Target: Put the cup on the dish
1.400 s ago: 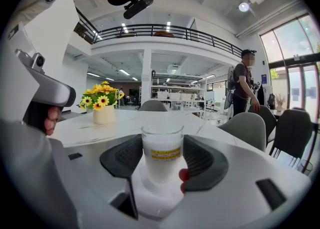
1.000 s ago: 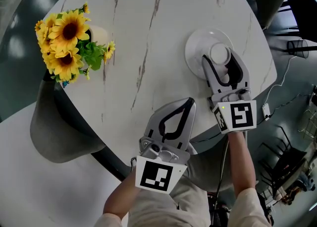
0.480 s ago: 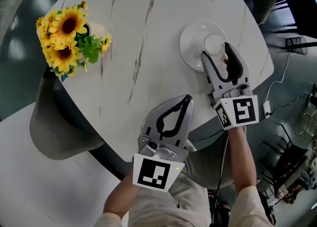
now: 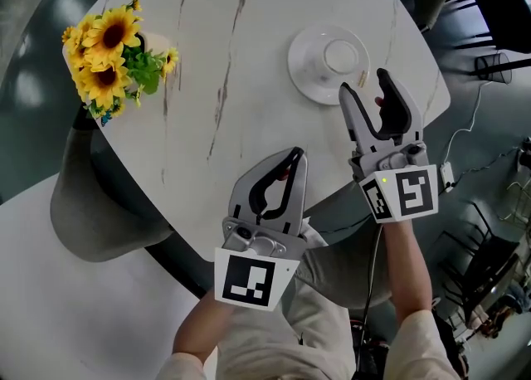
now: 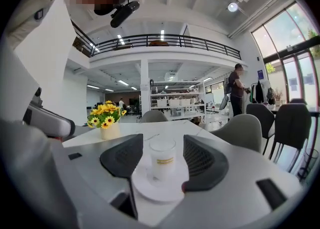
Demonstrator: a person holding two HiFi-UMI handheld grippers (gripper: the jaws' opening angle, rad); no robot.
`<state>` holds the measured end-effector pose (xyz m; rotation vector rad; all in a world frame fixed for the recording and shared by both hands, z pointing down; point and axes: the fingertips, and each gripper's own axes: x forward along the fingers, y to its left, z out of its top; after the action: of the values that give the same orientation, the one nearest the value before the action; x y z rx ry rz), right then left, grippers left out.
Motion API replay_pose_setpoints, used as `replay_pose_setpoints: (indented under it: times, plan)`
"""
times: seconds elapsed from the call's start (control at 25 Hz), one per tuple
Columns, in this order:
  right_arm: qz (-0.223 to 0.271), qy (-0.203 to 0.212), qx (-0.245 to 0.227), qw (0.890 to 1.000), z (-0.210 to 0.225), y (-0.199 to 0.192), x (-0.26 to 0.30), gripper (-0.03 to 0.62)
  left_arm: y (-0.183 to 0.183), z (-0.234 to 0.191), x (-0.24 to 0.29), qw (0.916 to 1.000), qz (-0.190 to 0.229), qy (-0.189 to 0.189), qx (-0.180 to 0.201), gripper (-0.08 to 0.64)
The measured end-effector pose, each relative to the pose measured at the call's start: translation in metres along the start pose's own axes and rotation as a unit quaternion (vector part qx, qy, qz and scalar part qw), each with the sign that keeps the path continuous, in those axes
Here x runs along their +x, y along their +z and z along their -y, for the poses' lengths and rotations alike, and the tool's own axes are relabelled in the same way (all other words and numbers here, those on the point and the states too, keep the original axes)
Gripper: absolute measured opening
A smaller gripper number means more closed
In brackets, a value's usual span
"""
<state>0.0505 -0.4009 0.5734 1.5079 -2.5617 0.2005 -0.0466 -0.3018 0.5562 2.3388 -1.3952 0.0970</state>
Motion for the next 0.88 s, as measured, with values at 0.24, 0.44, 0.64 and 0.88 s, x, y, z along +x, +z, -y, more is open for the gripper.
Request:
replay_pose_setpoints:
  times: [0.24, 0.44, 0.64, 0.88]
  plan:
    - [0.001, 0.015, 0.008, 1.000, -0.016, 0.010, -0.023, 0.253, 0.012, 0.017, -0.009, 1.0000, 0.007, -0.001, -0.003, 0.003]
    - [0.007, 0.017, 0.006, 1.000, -0.031, 0.030, -0.048, 0.160, 0.026, 0.034, -0.023, 0.9999, 0.011, -0.001, -0.005, 0.003]
    - [0.011, 0.010, -0.006, 1.000, -0.038, 0.048, -0.075, 0.028, 0.041, 0.048, -0.036, 0.9998, 0.018, -0.001, 0.000, 0.003]
    - [0.005, 0.012, 0.005, 1.000, -0.043, 0.065, -0.104, 0.005, 0.058, 0.068, -0.053, 0.9998, 0.020, 0.001, 0.006, 0.003]
